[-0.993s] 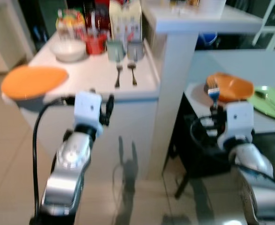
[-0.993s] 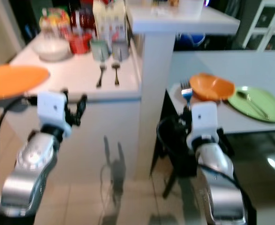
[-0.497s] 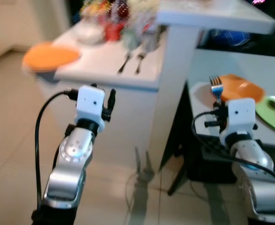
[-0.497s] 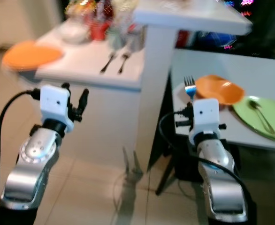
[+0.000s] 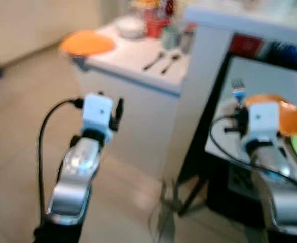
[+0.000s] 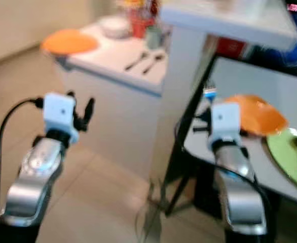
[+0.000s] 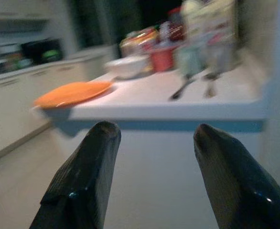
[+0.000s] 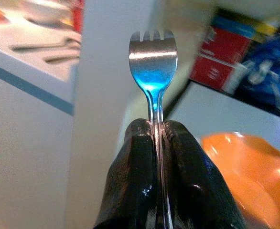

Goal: Setting the table

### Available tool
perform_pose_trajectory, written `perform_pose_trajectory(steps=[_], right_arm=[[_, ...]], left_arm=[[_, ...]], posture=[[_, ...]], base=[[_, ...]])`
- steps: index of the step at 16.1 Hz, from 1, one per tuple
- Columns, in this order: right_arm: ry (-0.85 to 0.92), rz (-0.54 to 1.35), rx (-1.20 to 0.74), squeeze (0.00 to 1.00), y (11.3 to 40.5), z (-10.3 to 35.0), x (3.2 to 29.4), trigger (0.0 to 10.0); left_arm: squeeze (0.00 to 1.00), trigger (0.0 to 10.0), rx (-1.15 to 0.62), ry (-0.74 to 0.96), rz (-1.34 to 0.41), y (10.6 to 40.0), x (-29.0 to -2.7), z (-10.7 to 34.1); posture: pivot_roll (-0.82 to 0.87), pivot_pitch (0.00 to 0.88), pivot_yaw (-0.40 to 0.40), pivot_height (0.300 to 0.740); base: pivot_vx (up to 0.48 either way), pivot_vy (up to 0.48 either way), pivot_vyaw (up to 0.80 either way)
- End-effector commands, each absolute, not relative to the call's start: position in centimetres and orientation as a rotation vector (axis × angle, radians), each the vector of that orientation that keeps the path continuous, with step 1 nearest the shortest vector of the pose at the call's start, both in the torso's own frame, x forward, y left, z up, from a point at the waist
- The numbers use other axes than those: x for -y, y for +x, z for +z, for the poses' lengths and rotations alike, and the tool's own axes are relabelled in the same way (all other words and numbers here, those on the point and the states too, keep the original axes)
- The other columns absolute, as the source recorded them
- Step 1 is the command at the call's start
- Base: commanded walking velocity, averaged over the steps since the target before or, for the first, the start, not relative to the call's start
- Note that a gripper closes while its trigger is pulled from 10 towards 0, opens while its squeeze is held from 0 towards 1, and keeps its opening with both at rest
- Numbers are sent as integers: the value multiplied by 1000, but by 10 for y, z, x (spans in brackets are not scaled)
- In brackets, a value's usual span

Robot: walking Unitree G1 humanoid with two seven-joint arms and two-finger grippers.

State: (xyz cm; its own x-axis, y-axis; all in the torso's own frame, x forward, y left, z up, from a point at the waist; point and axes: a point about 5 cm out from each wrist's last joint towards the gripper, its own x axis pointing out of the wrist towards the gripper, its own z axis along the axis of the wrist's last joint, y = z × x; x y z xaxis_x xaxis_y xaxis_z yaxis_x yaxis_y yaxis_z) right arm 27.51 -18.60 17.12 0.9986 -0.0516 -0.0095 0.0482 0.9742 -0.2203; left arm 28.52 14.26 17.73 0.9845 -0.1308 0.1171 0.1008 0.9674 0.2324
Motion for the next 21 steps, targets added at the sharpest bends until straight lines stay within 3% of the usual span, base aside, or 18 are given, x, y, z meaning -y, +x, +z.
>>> perform_pose_trajectory(steps=[1, 5, 8, 11, 16, 21], right_arm=[[-233, -82, -15, 0, 275, 173, 194, 10000], [-235, -112, -18, 0, 275, 177, 202, 10000], [-140, -154, -27, 0, 267, 177, 208, 10000], [-68, -140, -4, 0, 243, 179, 203, 10000], [-20, -141, -8, 0, 231, 179, 195, 10000], [-6, 42, -89, 0, 235, 178, 181, 10000]], left_arm=[[0, 10000, 149, 229, -129, 287, -138, 182], [0, 10000, 154, 228, -133, 287, -136, 182], [0, 10000, 153, 226, -146, 282, -136, 181], [0, 10000, 142, 224, -152, 275, -139, 178], [0, 10000, 139, 213, -155, 274, -138, 177], [0, 10000, 114, 175, -145, 273, -144, 177]], posture=[[-32, 5, -9, 740], [-37, 10, -12, 740], [-41, 16, -21, 740], [-51, 21, -32, 740], [-61, 18, -35, 740], [-62, 15, -42, 740]], base=[[0, -461, 800], [0, -461, 750], [0, -461, 0], [0, -461, -729], [0, -464, -800], [0, 384, 0]])
